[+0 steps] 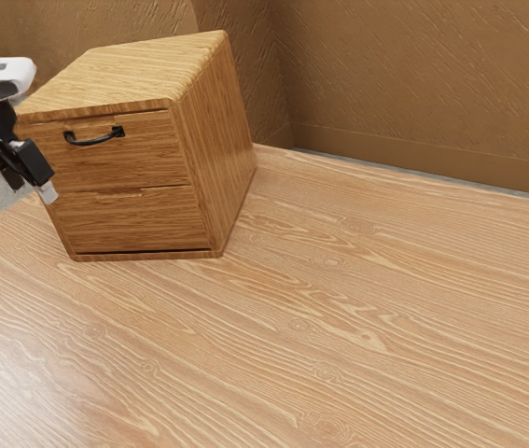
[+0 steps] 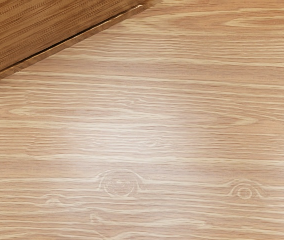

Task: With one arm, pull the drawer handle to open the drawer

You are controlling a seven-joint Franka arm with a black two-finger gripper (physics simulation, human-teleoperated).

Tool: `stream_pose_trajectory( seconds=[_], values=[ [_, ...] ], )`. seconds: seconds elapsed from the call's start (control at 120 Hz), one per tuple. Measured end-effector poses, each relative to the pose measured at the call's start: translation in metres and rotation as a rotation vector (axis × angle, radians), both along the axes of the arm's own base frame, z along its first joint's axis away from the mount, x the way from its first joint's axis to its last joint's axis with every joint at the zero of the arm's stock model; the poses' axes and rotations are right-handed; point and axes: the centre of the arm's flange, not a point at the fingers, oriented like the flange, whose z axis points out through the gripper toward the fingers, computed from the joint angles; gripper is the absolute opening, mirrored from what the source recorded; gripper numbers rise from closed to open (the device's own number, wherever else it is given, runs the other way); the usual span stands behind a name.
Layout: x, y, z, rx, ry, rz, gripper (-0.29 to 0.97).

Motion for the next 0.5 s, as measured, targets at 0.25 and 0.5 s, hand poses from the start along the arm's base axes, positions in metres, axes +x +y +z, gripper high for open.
stream_pose_trajectory(
  seconds=[0.25, 0.5],
  values=[
    [0.046, -0.009, -0.002, 0.111, -0.182, -0.471, 0.68],
    [0.098, -0.05, -0.002, 0.278, -0.245, -0.871, 0.67]
  ],
)
